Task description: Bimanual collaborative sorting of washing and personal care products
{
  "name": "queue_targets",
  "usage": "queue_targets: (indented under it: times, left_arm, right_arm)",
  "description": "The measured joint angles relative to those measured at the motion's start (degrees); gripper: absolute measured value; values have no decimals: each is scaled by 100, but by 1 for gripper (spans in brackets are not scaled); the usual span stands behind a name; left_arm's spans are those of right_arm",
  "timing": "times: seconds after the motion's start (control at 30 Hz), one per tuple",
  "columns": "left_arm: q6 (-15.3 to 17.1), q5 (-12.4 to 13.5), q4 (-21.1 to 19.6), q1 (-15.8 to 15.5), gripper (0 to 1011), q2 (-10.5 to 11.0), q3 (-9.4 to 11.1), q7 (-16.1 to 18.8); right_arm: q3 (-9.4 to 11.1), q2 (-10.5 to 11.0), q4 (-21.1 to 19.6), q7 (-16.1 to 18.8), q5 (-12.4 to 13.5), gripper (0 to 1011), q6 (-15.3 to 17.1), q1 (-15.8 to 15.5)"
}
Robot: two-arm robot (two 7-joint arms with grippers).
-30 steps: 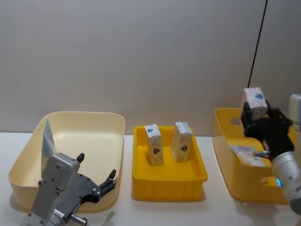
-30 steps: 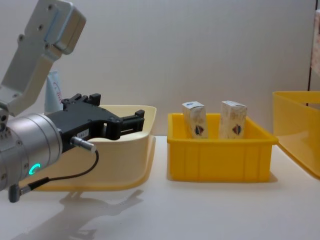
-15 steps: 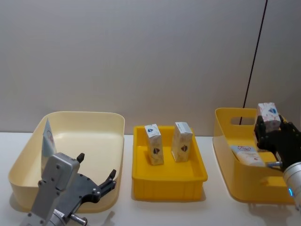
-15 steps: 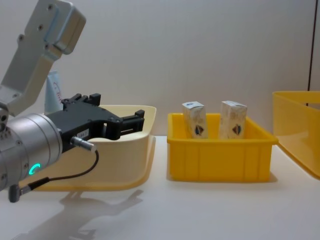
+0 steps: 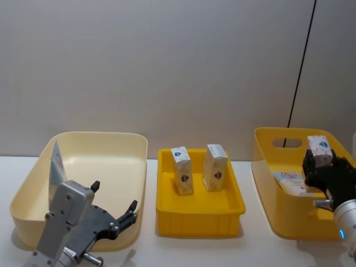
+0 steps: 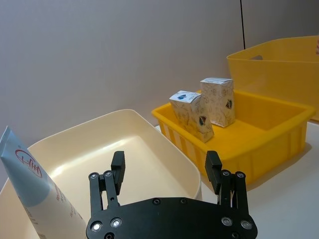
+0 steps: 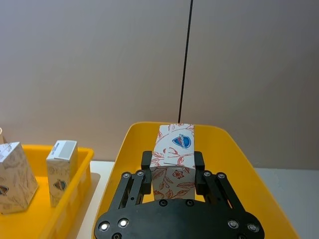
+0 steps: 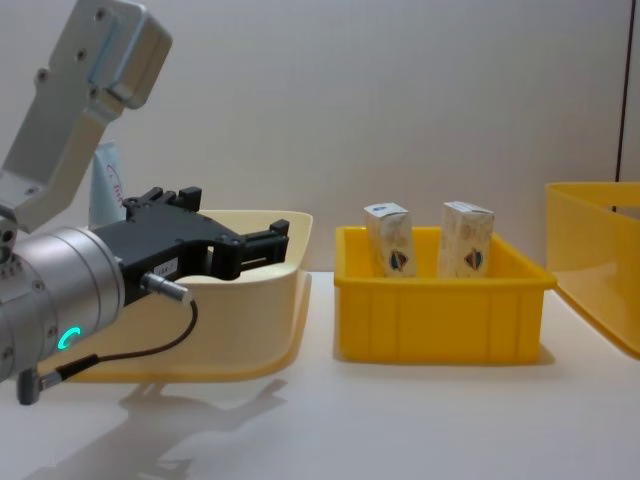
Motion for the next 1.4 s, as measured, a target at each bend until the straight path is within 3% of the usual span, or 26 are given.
queue_targets:
  times: [0.4, 1.0, 1.4]
  left_arm:
    - [0, 0, 0, 0, 1003, 0, 0, 0]
    - [0, 0, 0, 0, 1003, 0, 0, 0]
    - [0, 0, 0, 0, 1003, 0, 0, 0]
  right_arm:
    - [24, -103, 246, 7, 0, 471, 45, 3]
    - [37, -158, 370, 43, -9, 979, 64, 16]
    - [75, -178, 304, 159, -7, 1001, -319, 5]
